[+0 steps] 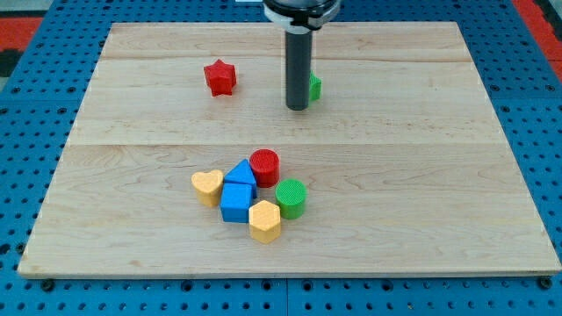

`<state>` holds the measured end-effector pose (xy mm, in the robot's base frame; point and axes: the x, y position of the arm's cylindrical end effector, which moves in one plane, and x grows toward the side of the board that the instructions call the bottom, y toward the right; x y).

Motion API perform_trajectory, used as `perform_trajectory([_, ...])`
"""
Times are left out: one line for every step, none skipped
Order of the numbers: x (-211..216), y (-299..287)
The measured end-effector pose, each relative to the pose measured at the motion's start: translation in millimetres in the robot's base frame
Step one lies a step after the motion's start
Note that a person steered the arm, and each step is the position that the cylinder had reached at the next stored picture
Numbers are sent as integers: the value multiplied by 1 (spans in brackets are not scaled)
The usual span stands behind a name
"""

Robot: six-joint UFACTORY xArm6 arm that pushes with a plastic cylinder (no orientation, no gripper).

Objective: Move the green star diagonally to the red star

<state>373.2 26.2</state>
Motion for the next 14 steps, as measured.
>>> perform_trajectory([-6, 4])
perform_trajectory([-9, 39])
perform_trajectory([-58, 52])
perform_trajectory([-93, 24])
perform_trajectory([-25, 47])
perform_trajectory([-33, -12])
perform_trajectory([-73, -14])
perform_trajectory([-71, -9])
perform_trajectory([-92, -1])
perform_trajectory([-80, 41])
perform_trajectory([-101, 53])
perform_trajectory([-129, 20])
perform_trajectory([-125, -21])
perform_trajectory([-23, 22])
